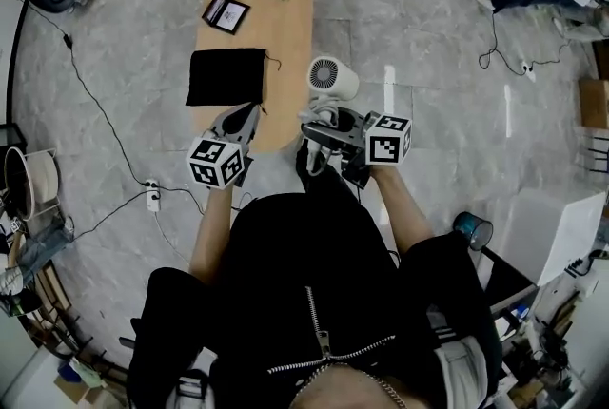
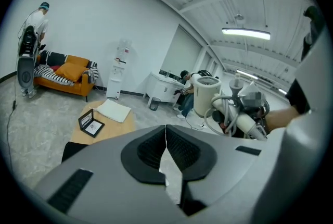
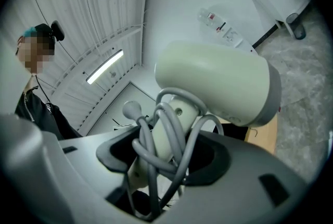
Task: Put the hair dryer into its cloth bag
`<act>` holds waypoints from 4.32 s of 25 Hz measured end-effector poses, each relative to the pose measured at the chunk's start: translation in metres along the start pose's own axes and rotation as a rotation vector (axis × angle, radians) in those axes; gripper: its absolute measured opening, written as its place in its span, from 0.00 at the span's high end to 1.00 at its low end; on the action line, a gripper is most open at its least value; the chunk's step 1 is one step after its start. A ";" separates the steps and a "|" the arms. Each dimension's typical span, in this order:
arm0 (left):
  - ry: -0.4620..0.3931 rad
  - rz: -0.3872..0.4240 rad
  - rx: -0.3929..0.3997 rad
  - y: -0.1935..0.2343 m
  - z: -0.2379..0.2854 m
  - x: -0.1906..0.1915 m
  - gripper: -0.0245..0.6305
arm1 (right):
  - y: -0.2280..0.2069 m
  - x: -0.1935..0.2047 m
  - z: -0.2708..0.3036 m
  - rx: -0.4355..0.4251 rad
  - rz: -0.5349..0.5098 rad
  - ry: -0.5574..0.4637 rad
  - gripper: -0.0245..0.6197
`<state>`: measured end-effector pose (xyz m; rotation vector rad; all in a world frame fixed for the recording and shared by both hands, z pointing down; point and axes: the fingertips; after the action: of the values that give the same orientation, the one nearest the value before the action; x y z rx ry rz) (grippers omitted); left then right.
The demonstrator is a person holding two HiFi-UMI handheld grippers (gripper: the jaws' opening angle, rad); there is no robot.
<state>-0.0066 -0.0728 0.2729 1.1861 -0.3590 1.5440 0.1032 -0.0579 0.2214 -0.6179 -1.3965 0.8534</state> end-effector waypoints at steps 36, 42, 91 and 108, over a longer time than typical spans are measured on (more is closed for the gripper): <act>0.250 0.050 -0.193 0.155 0.158 0.136 0.76 | -0.182 0.000 0.059 0.083 0.117 0.081 0.57; 0.376 0.113 -0.298 0.214 0.202 0.207 0.66 | -0.242 0.041 0.082 0.116 0.145 0.086 0.57; 0.514 0.326 -0.282 0.249 0.220 0.300 0.88 | -0.320 0.178 0.108 0.159 0.192 0.316 0.57; 0.381 -0.030 -0.213 0.255 0.200 0.276 0.92 | -0.317 0.188 0.119 0.140 0.166 0.379 0.57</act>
<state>-0.1018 -0.1564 0.6790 0.7107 -0.2425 1.6213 0.0269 -0.0999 0.5989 -0.7509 -0.9458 0.9023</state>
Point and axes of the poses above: the fingertips, and each gripper's own axes: z forward along the fingers, y to its left, x out of its underside, and after that the axes turned 2 degrees about -x, right-handed
